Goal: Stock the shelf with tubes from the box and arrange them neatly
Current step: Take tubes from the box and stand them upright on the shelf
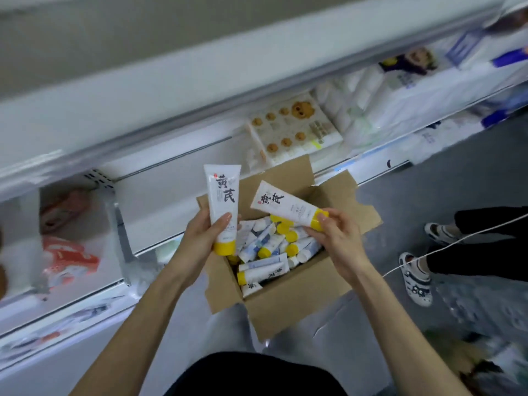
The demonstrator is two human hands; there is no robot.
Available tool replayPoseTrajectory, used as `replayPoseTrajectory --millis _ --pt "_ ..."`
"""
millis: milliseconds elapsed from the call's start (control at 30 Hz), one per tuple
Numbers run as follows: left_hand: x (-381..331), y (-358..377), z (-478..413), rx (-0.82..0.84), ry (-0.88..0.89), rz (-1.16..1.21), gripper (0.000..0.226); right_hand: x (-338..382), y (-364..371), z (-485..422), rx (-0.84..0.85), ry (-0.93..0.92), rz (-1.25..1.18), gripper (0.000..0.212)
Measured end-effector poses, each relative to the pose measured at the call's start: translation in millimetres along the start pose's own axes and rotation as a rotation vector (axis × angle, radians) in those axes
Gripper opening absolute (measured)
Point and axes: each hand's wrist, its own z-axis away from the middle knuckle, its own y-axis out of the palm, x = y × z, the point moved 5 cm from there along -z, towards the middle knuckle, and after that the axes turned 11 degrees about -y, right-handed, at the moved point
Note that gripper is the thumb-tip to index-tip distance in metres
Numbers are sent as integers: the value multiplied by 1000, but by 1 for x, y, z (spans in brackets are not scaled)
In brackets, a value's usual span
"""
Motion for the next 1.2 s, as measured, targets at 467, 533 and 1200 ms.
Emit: replayPoseTrajectory --millis 467,533,1200 --pt "-45 41 118 -58 235 382 32 94 76 83 638 176 -415 69" --pt "-60 37 132 -49 304 358 28 109 93 89 710 175 -425 75" --pt "-223 -193 125 -453 605 238 36 185 337 38 818 -387 225 48"
